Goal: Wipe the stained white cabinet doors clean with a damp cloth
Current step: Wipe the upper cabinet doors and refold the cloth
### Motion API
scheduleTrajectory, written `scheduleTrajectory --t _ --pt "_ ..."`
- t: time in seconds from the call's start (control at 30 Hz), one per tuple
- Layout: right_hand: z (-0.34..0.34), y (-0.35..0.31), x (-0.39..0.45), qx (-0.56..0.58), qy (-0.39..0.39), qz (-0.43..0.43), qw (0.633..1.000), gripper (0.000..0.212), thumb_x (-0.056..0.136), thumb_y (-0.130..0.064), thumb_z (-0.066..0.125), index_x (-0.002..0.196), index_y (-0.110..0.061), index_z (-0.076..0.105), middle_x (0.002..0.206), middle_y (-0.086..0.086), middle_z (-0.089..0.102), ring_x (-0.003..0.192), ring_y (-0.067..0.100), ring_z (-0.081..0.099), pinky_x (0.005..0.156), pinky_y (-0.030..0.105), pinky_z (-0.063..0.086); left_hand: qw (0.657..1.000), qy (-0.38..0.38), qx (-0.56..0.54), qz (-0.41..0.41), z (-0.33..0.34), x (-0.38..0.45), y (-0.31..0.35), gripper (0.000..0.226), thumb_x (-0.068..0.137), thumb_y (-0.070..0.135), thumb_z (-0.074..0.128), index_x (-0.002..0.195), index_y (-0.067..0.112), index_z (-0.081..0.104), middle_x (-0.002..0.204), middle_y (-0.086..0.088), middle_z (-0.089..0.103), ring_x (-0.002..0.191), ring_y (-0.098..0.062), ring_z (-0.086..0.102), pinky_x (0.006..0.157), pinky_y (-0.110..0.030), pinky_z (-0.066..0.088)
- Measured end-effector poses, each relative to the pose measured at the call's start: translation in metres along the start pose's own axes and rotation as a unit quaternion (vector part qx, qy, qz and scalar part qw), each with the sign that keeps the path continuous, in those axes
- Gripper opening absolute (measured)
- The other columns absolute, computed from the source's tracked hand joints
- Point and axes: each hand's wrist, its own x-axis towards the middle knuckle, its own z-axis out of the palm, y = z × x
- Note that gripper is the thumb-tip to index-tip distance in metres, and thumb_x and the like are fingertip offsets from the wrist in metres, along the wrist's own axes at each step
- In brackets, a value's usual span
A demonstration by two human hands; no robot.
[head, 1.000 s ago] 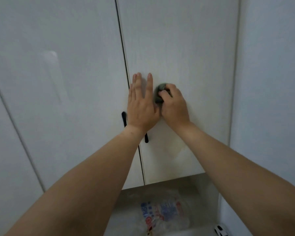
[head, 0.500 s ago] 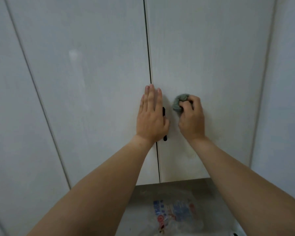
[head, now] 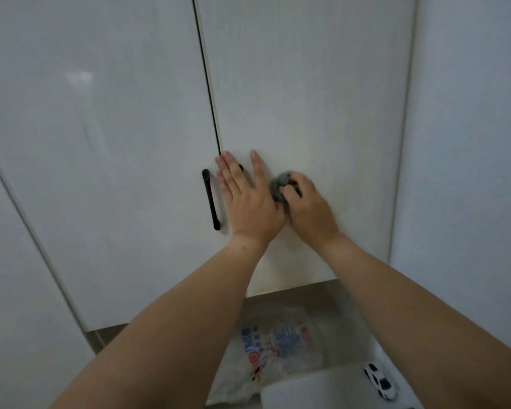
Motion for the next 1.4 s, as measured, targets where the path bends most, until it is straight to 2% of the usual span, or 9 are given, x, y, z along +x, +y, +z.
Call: scheduleTrajectory --t 0.03,0.17,0.23,0.4,0.57,0.77,1.03,1.23,1.4 --pt "-0.003 0.022 0.0 -0.03 0.021 -0.015 0.999 0.02 0.096 -0.013 0.048 0.11 -0.005 0.059 0.123 0.015 0.056 0.102 0.033 0.058 0.08 0.043 0.055 1.0 -0.006 0.0 -0.009 0.002 0.001 0.003 0.091 0.08 0.036 0.047 0.157 0.002 0.012 0.155 -0.043 -0.003 0.146 -0.057 -0.009 0.118 -0.063 0.005" --pt "-0.036 0.101 0.0 -0.018 0.167 0.365 0.916 0.022 0.083 0.002 0.05 0.105 0.002 0.055 0.116 0.025 0.052 0.1 0.039 0.053 0.085 0.046 0.046 1.0 -0.007 0.005 -0.024 0.007 0.003 0.003 0.096 0.073 0.026 0.049 0.157 0.002 0.01 0.155 -0.043 -0.004 0.146 -0.056 -0.01 0.119 -0.063 0.005" --pt "-0.03 0.092 -0.011 -0.023 0.158 0.41 0.898 0.022 0.083 0.006 0.05 0.104 0.003 0.05 0.117 0.024 0.047 0.096 0.038 0.051 0.078 0.047 0.047 1.0 -0.003 0.004 -0.025 0.009 0.004 0.004 0.096 0.072 0.026 0.048 0.157 0.002 0.011 0.155 -0.042 -0.003 0.146 -0.056 -0.008 0.119 -0.062 0.005" --pt "-0.014 0.053 -0.026 -0.009 -0.004 0.13 0.991 0.021 0.101 -0.019 0.039 0.12 -0.024 0.046 0.113 -0.012 0.047 0.099 0.02 0.051 0.081 0.034 0.045 1.0 0.005 0.01 -0.016 0.011 0.003 0.003 0.096 0.072 0.027 0.048 0.157 0.002 0.012 0.156 -0.042 -0.002 0.146 -0.056 -0.007 0.12 -0.061 0.005" --pt "-0.019 0.076 -0.023 0.009 0.152 0.371 0.916 0.018 0.086 0.004 0.051 0.104 -0.001 0.051 0.117 0.022 0.046 0.088 0.034 0.053 0.074 0.047 0.052 1.0 -0.002 0.0 -0.016 0.004 0.002 0.001 0.095 0.073 0.025 0.049 0.156 -0.002 0.011 0.156 -0.042 -0.001 0.147 -0.055 -0.006 0.12 -0.06 0.006" --pt "0.014 -0.027 -0.043 0.073 0.019 0.096 0.992 0.017 0.084 0.007 0.055 0.1 0.003 0.059 0.114 0.021 0.053 0.086 0.031 0.058 0.066 0.039 0.057 0.996 0.007 -0.068 0.048 -0.022 -0.007 -0.027 0.088 0.074 0.008 0.042 0.155 -0.006 0.009 0.16 -0.034 0.003 0.151 -0.046 -0.003 0.122 -0.057 0.01" --pt "-0.02 -0.089 0.102 0.132 0.107 0.022 0.985 0.024 0.091 -0.003 0.046 0.108 0.001 0.063 0.113 0.017 0.054 0.089 0.026 0.058 0.072 0.024 0.044 0.994 0.087 -0.061 -0.011 -0.049 -0.012 -0.092 0.078 0.074 0.001 0.031 0.15 -0.013 0.02 0.16 -0.031 0.016 0.152 -0.041 0.008 0.123 -0.052 0.015" --pt "0.013 -0.124 0.102 0.071 0.031 0.036 0.996 0.02 0.1 -0.013 0.034 0.114 -0.009 0.048 0.113 0.01 0.049 0.095 0.027 0.052 0.08 0.043 0.049 0.994 0.072 -0.072 -0.028 -0.06 -0.015 -0.116 0.08 0.074 0.002 0.031 0.152 -0.011 0.016 0.162 -0.027 0.013 0.153 -0.037 0.004 0.125 -0.048 0.012" --pt "0.035 -0.134 0.045 0.048 0.054 0.04 0.997 0.006 0.088 0.005 0.056 0.088 0.001 0.06 0.095 0.02 0.058 0.074 0.033 0.058 0.055 0.036 0.052 0.997 0.049 -0.053 -0.021 -0.066 -0.021 -0.129 0.081 0.074 -0.003 0.037 0.152 -0.01 0.018 0.162 -0.026 0.014 0.153 -0.036 0.005 0.125 -0.048 0.013"
